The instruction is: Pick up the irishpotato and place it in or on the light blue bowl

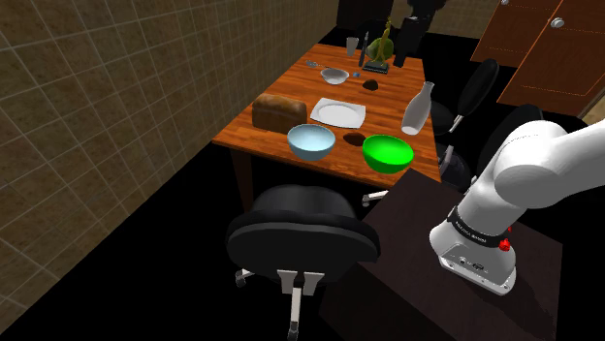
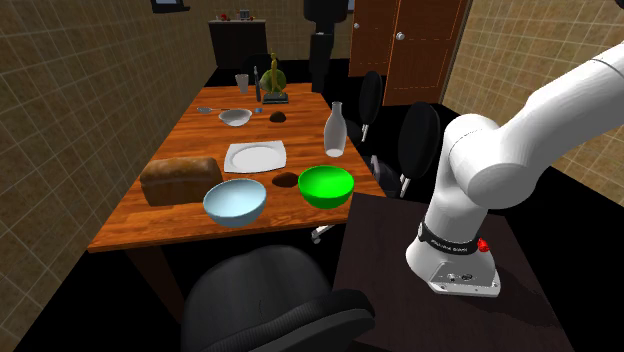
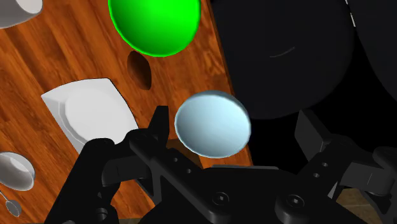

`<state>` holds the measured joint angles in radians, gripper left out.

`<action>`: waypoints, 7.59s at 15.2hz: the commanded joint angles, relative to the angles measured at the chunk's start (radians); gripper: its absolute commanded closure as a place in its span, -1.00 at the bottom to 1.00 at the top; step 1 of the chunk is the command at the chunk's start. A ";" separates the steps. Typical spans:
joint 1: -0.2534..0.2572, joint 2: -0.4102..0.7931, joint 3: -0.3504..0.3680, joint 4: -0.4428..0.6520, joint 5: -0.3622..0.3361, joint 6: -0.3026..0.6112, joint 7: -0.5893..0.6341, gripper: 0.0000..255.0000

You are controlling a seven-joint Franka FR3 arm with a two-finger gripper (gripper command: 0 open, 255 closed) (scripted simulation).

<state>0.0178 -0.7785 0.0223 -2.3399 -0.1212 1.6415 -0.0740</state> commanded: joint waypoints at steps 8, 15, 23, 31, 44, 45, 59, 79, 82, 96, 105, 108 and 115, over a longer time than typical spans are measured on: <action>-0.029 0.098 -0.104 -0.117 -0.039 0.224 -0.076 -1.00; -0.053 0.272 -0.209 -0.167 -0.059 0.455 -0.158 -1.00; -0.056 0.550 -0.324 -0.138 -0.010 0.704 -0.286 -1.00; -0.065 0.881 -0.385 -0.018 0.194 0.888 -0.504 -1.00; -0.232 1.325 -0.265 0.266 0.467 1.000 -0.760 -1.00; -0.236 1.338 -0.260 0.270 0.472 1.009 -0.763 -1.00; -0.249 1.382 -0.242 0.287 0.489 1.038 -0.776 1.00; -0.205 1.243 -0.301 0.257 0.424 0.929 -0.725 1.00; -0.196 1.211 -0.313 0.255 0.406 0.900 -0.712 1.00; -0.162 1.072 -0.360 0.270 0.322 0.753 -0.650 1.00; -0.076 1.030 -0.334 0.267 0.280 0.727 -0.508 1.00; -0.029 1.034 -0.313 0.273 0.268 0.729 -0.432 1.00; 0.074 1.069 -0.264 0.327 0.247 0.717 -0.263 1.00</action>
<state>0.0765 0.2874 -0.2482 -2.0200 0.1294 2.3621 -0.3638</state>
